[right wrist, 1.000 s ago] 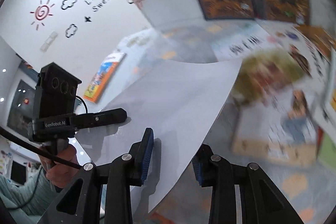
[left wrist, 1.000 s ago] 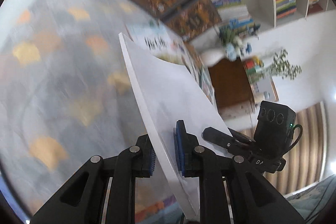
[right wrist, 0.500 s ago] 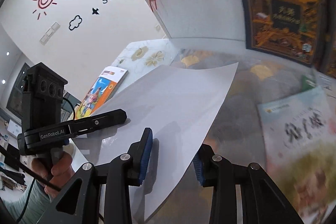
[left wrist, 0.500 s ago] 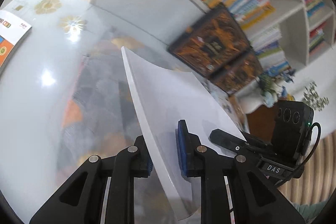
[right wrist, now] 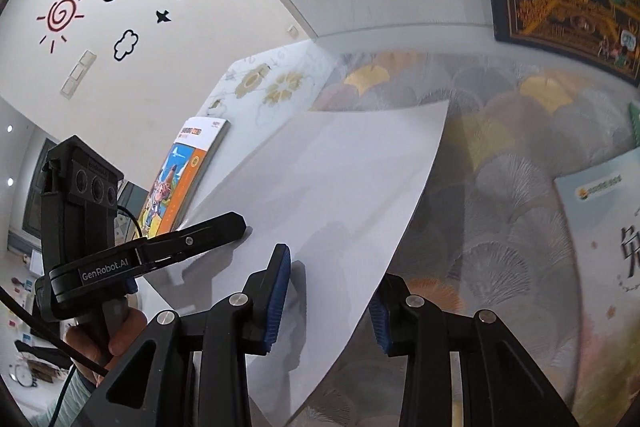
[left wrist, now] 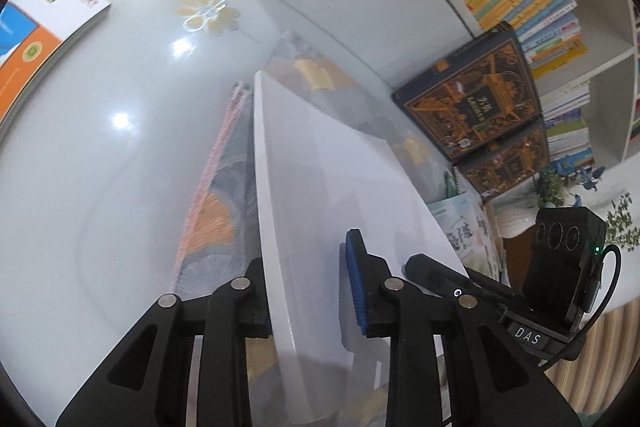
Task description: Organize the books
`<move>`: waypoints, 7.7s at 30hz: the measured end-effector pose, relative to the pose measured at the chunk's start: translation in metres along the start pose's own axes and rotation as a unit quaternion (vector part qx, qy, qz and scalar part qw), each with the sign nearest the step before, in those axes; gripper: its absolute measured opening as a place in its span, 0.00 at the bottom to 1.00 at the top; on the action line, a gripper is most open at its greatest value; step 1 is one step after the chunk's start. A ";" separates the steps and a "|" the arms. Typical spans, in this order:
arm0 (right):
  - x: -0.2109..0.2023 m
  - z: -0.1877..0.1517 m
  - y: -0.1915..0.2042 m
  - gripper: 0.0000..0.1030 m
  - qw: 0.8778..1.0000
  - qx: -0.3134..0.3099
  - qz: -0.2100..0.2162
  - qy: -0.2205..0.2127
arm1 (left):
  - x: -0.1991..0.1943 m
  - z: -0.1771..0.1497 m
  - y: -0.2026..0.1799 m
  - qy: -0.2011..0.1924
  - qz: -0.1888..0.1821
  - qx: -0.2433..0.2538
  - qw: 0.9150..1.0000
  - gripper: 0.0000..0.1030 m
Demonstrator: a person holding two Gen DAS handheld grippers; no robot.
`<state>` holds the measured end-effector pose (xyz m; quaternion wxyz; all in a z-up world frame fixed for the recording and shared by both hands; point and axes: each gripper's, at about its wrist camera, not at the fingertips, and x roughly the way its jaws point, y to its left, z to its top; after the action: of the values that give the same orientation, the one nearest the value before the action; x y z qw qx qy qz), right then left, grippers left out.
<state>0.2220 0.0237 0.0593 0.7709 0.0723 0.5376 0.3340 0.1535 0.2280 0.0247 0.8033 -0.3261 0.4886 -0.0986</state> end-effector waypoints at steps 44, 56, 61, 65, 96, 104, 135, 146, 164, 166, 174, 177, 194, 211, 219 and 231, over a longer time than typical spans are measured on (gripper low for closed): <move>-0.171 -0.059 -0.228 0.43 0.958 0.183 -0.200 -0.095 | 0.148 -0.099 -0.185 0.152 -0.006 0.133 0.979 0.31; -0.183 -0.143 -0.175 0.43 0.974 0.176 -0.136 -0.055 | 0.109 -0.137 -0.171 0.182 -0.009 0.177 0.967 0.32; -0.187 -0.223 -0.138 0.43 0.974 0.179 -0.138 -0.029 | 0.080 -0.193 -0.151 0.216 -0.018 0.189 0.958 0.32; -0.183 -0.273 -0.126 0.43 0.971 0.195 -0.140 0.003 | 0.056 -0.220 -0.139 0.218 -0.024 0.178 0.959 0.32; -0.187 -0.304 -0.119 0.41 0.968 0.224 -0.106 -0.033 | 0.046 -0.245 -0.137 0.198 -0.099 0.089 0.971 0.12; -0.207 -0.314 -0.152 0.43 0.953 0.299 -0.020 -0.049 | 0.049 -0.233 -0.136 0.236 -0.205 0.006 0.950 0.12; -0.189 -0.247 -0.067 0.34 0.986 0.080 -0.145 -0.035 | 0.030 -0.219 -0.179 0.185 -0.083 0.176 0.963 0.11; -0.205 -0.200 0.003 0.34 0.972 -0.067 -0.205 -0.087 | -0.026 -0.183 -0.176 0.093 -0.096 0.164 0.977 0.14; -0.108 -0.051 0.066 0.36 0.972 -0.133 -0.149 -0.123 | -0.066 -0.052 -0.105 -0.050 -0.025 0.113 0.992 0.14; -0.097 -0.042 0.061 0.36 0.976 -0.127 -0.138 -0.113 | -0.057 -0.044 -0.091 -0.043 -0.024 0.099 0.994 0.15; -0.042 -0.025 0.049 0.36 0.979 -0.123 -0.149 -0.068 | -0.024 -0.033 -0.049 -0.019 -0.017 0.046 0.999 0.15; -0.035 -0.025 0.043 0.36 0.983 -0.107 -0.140 -0.058 | -0.018 -0.032 -0.037 -0.013 -0.017 0.028 0.999 0.16; 0.005 -0.034 0.054 0.41 0.988 -0.093 -0.126 0.012 | -0.027 -0.044 0.015 -0.021 0.070 -0.051 0.996 0.26; -0.101 -0.162 -0.027 0.54 0.982 0.007 -0.187 0.035 | -0.047 -0.082 -0.065 0.000 0.076 0.062 0.995 0.29; -0.204 -0.222 -0.095 0.54 0.960 0.159 -0.227 -0.042 | -0.003 -0.114 -0.170 0.059 0.018 0.176 0.982 0.36; -0.335 -0.275 -0.200 0.54 0.902 0.309 -0.252 -0.163 | 0.074 -0.160 -0.329 0.119 -0.071 0.294 0.946 0.36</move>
<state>0.0018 -0.3969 0.1136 0.8451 0.2227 0.4808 -0.0713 0.1073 -0.1282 0.1262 0.7902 -0.0947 0.5057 -0.3330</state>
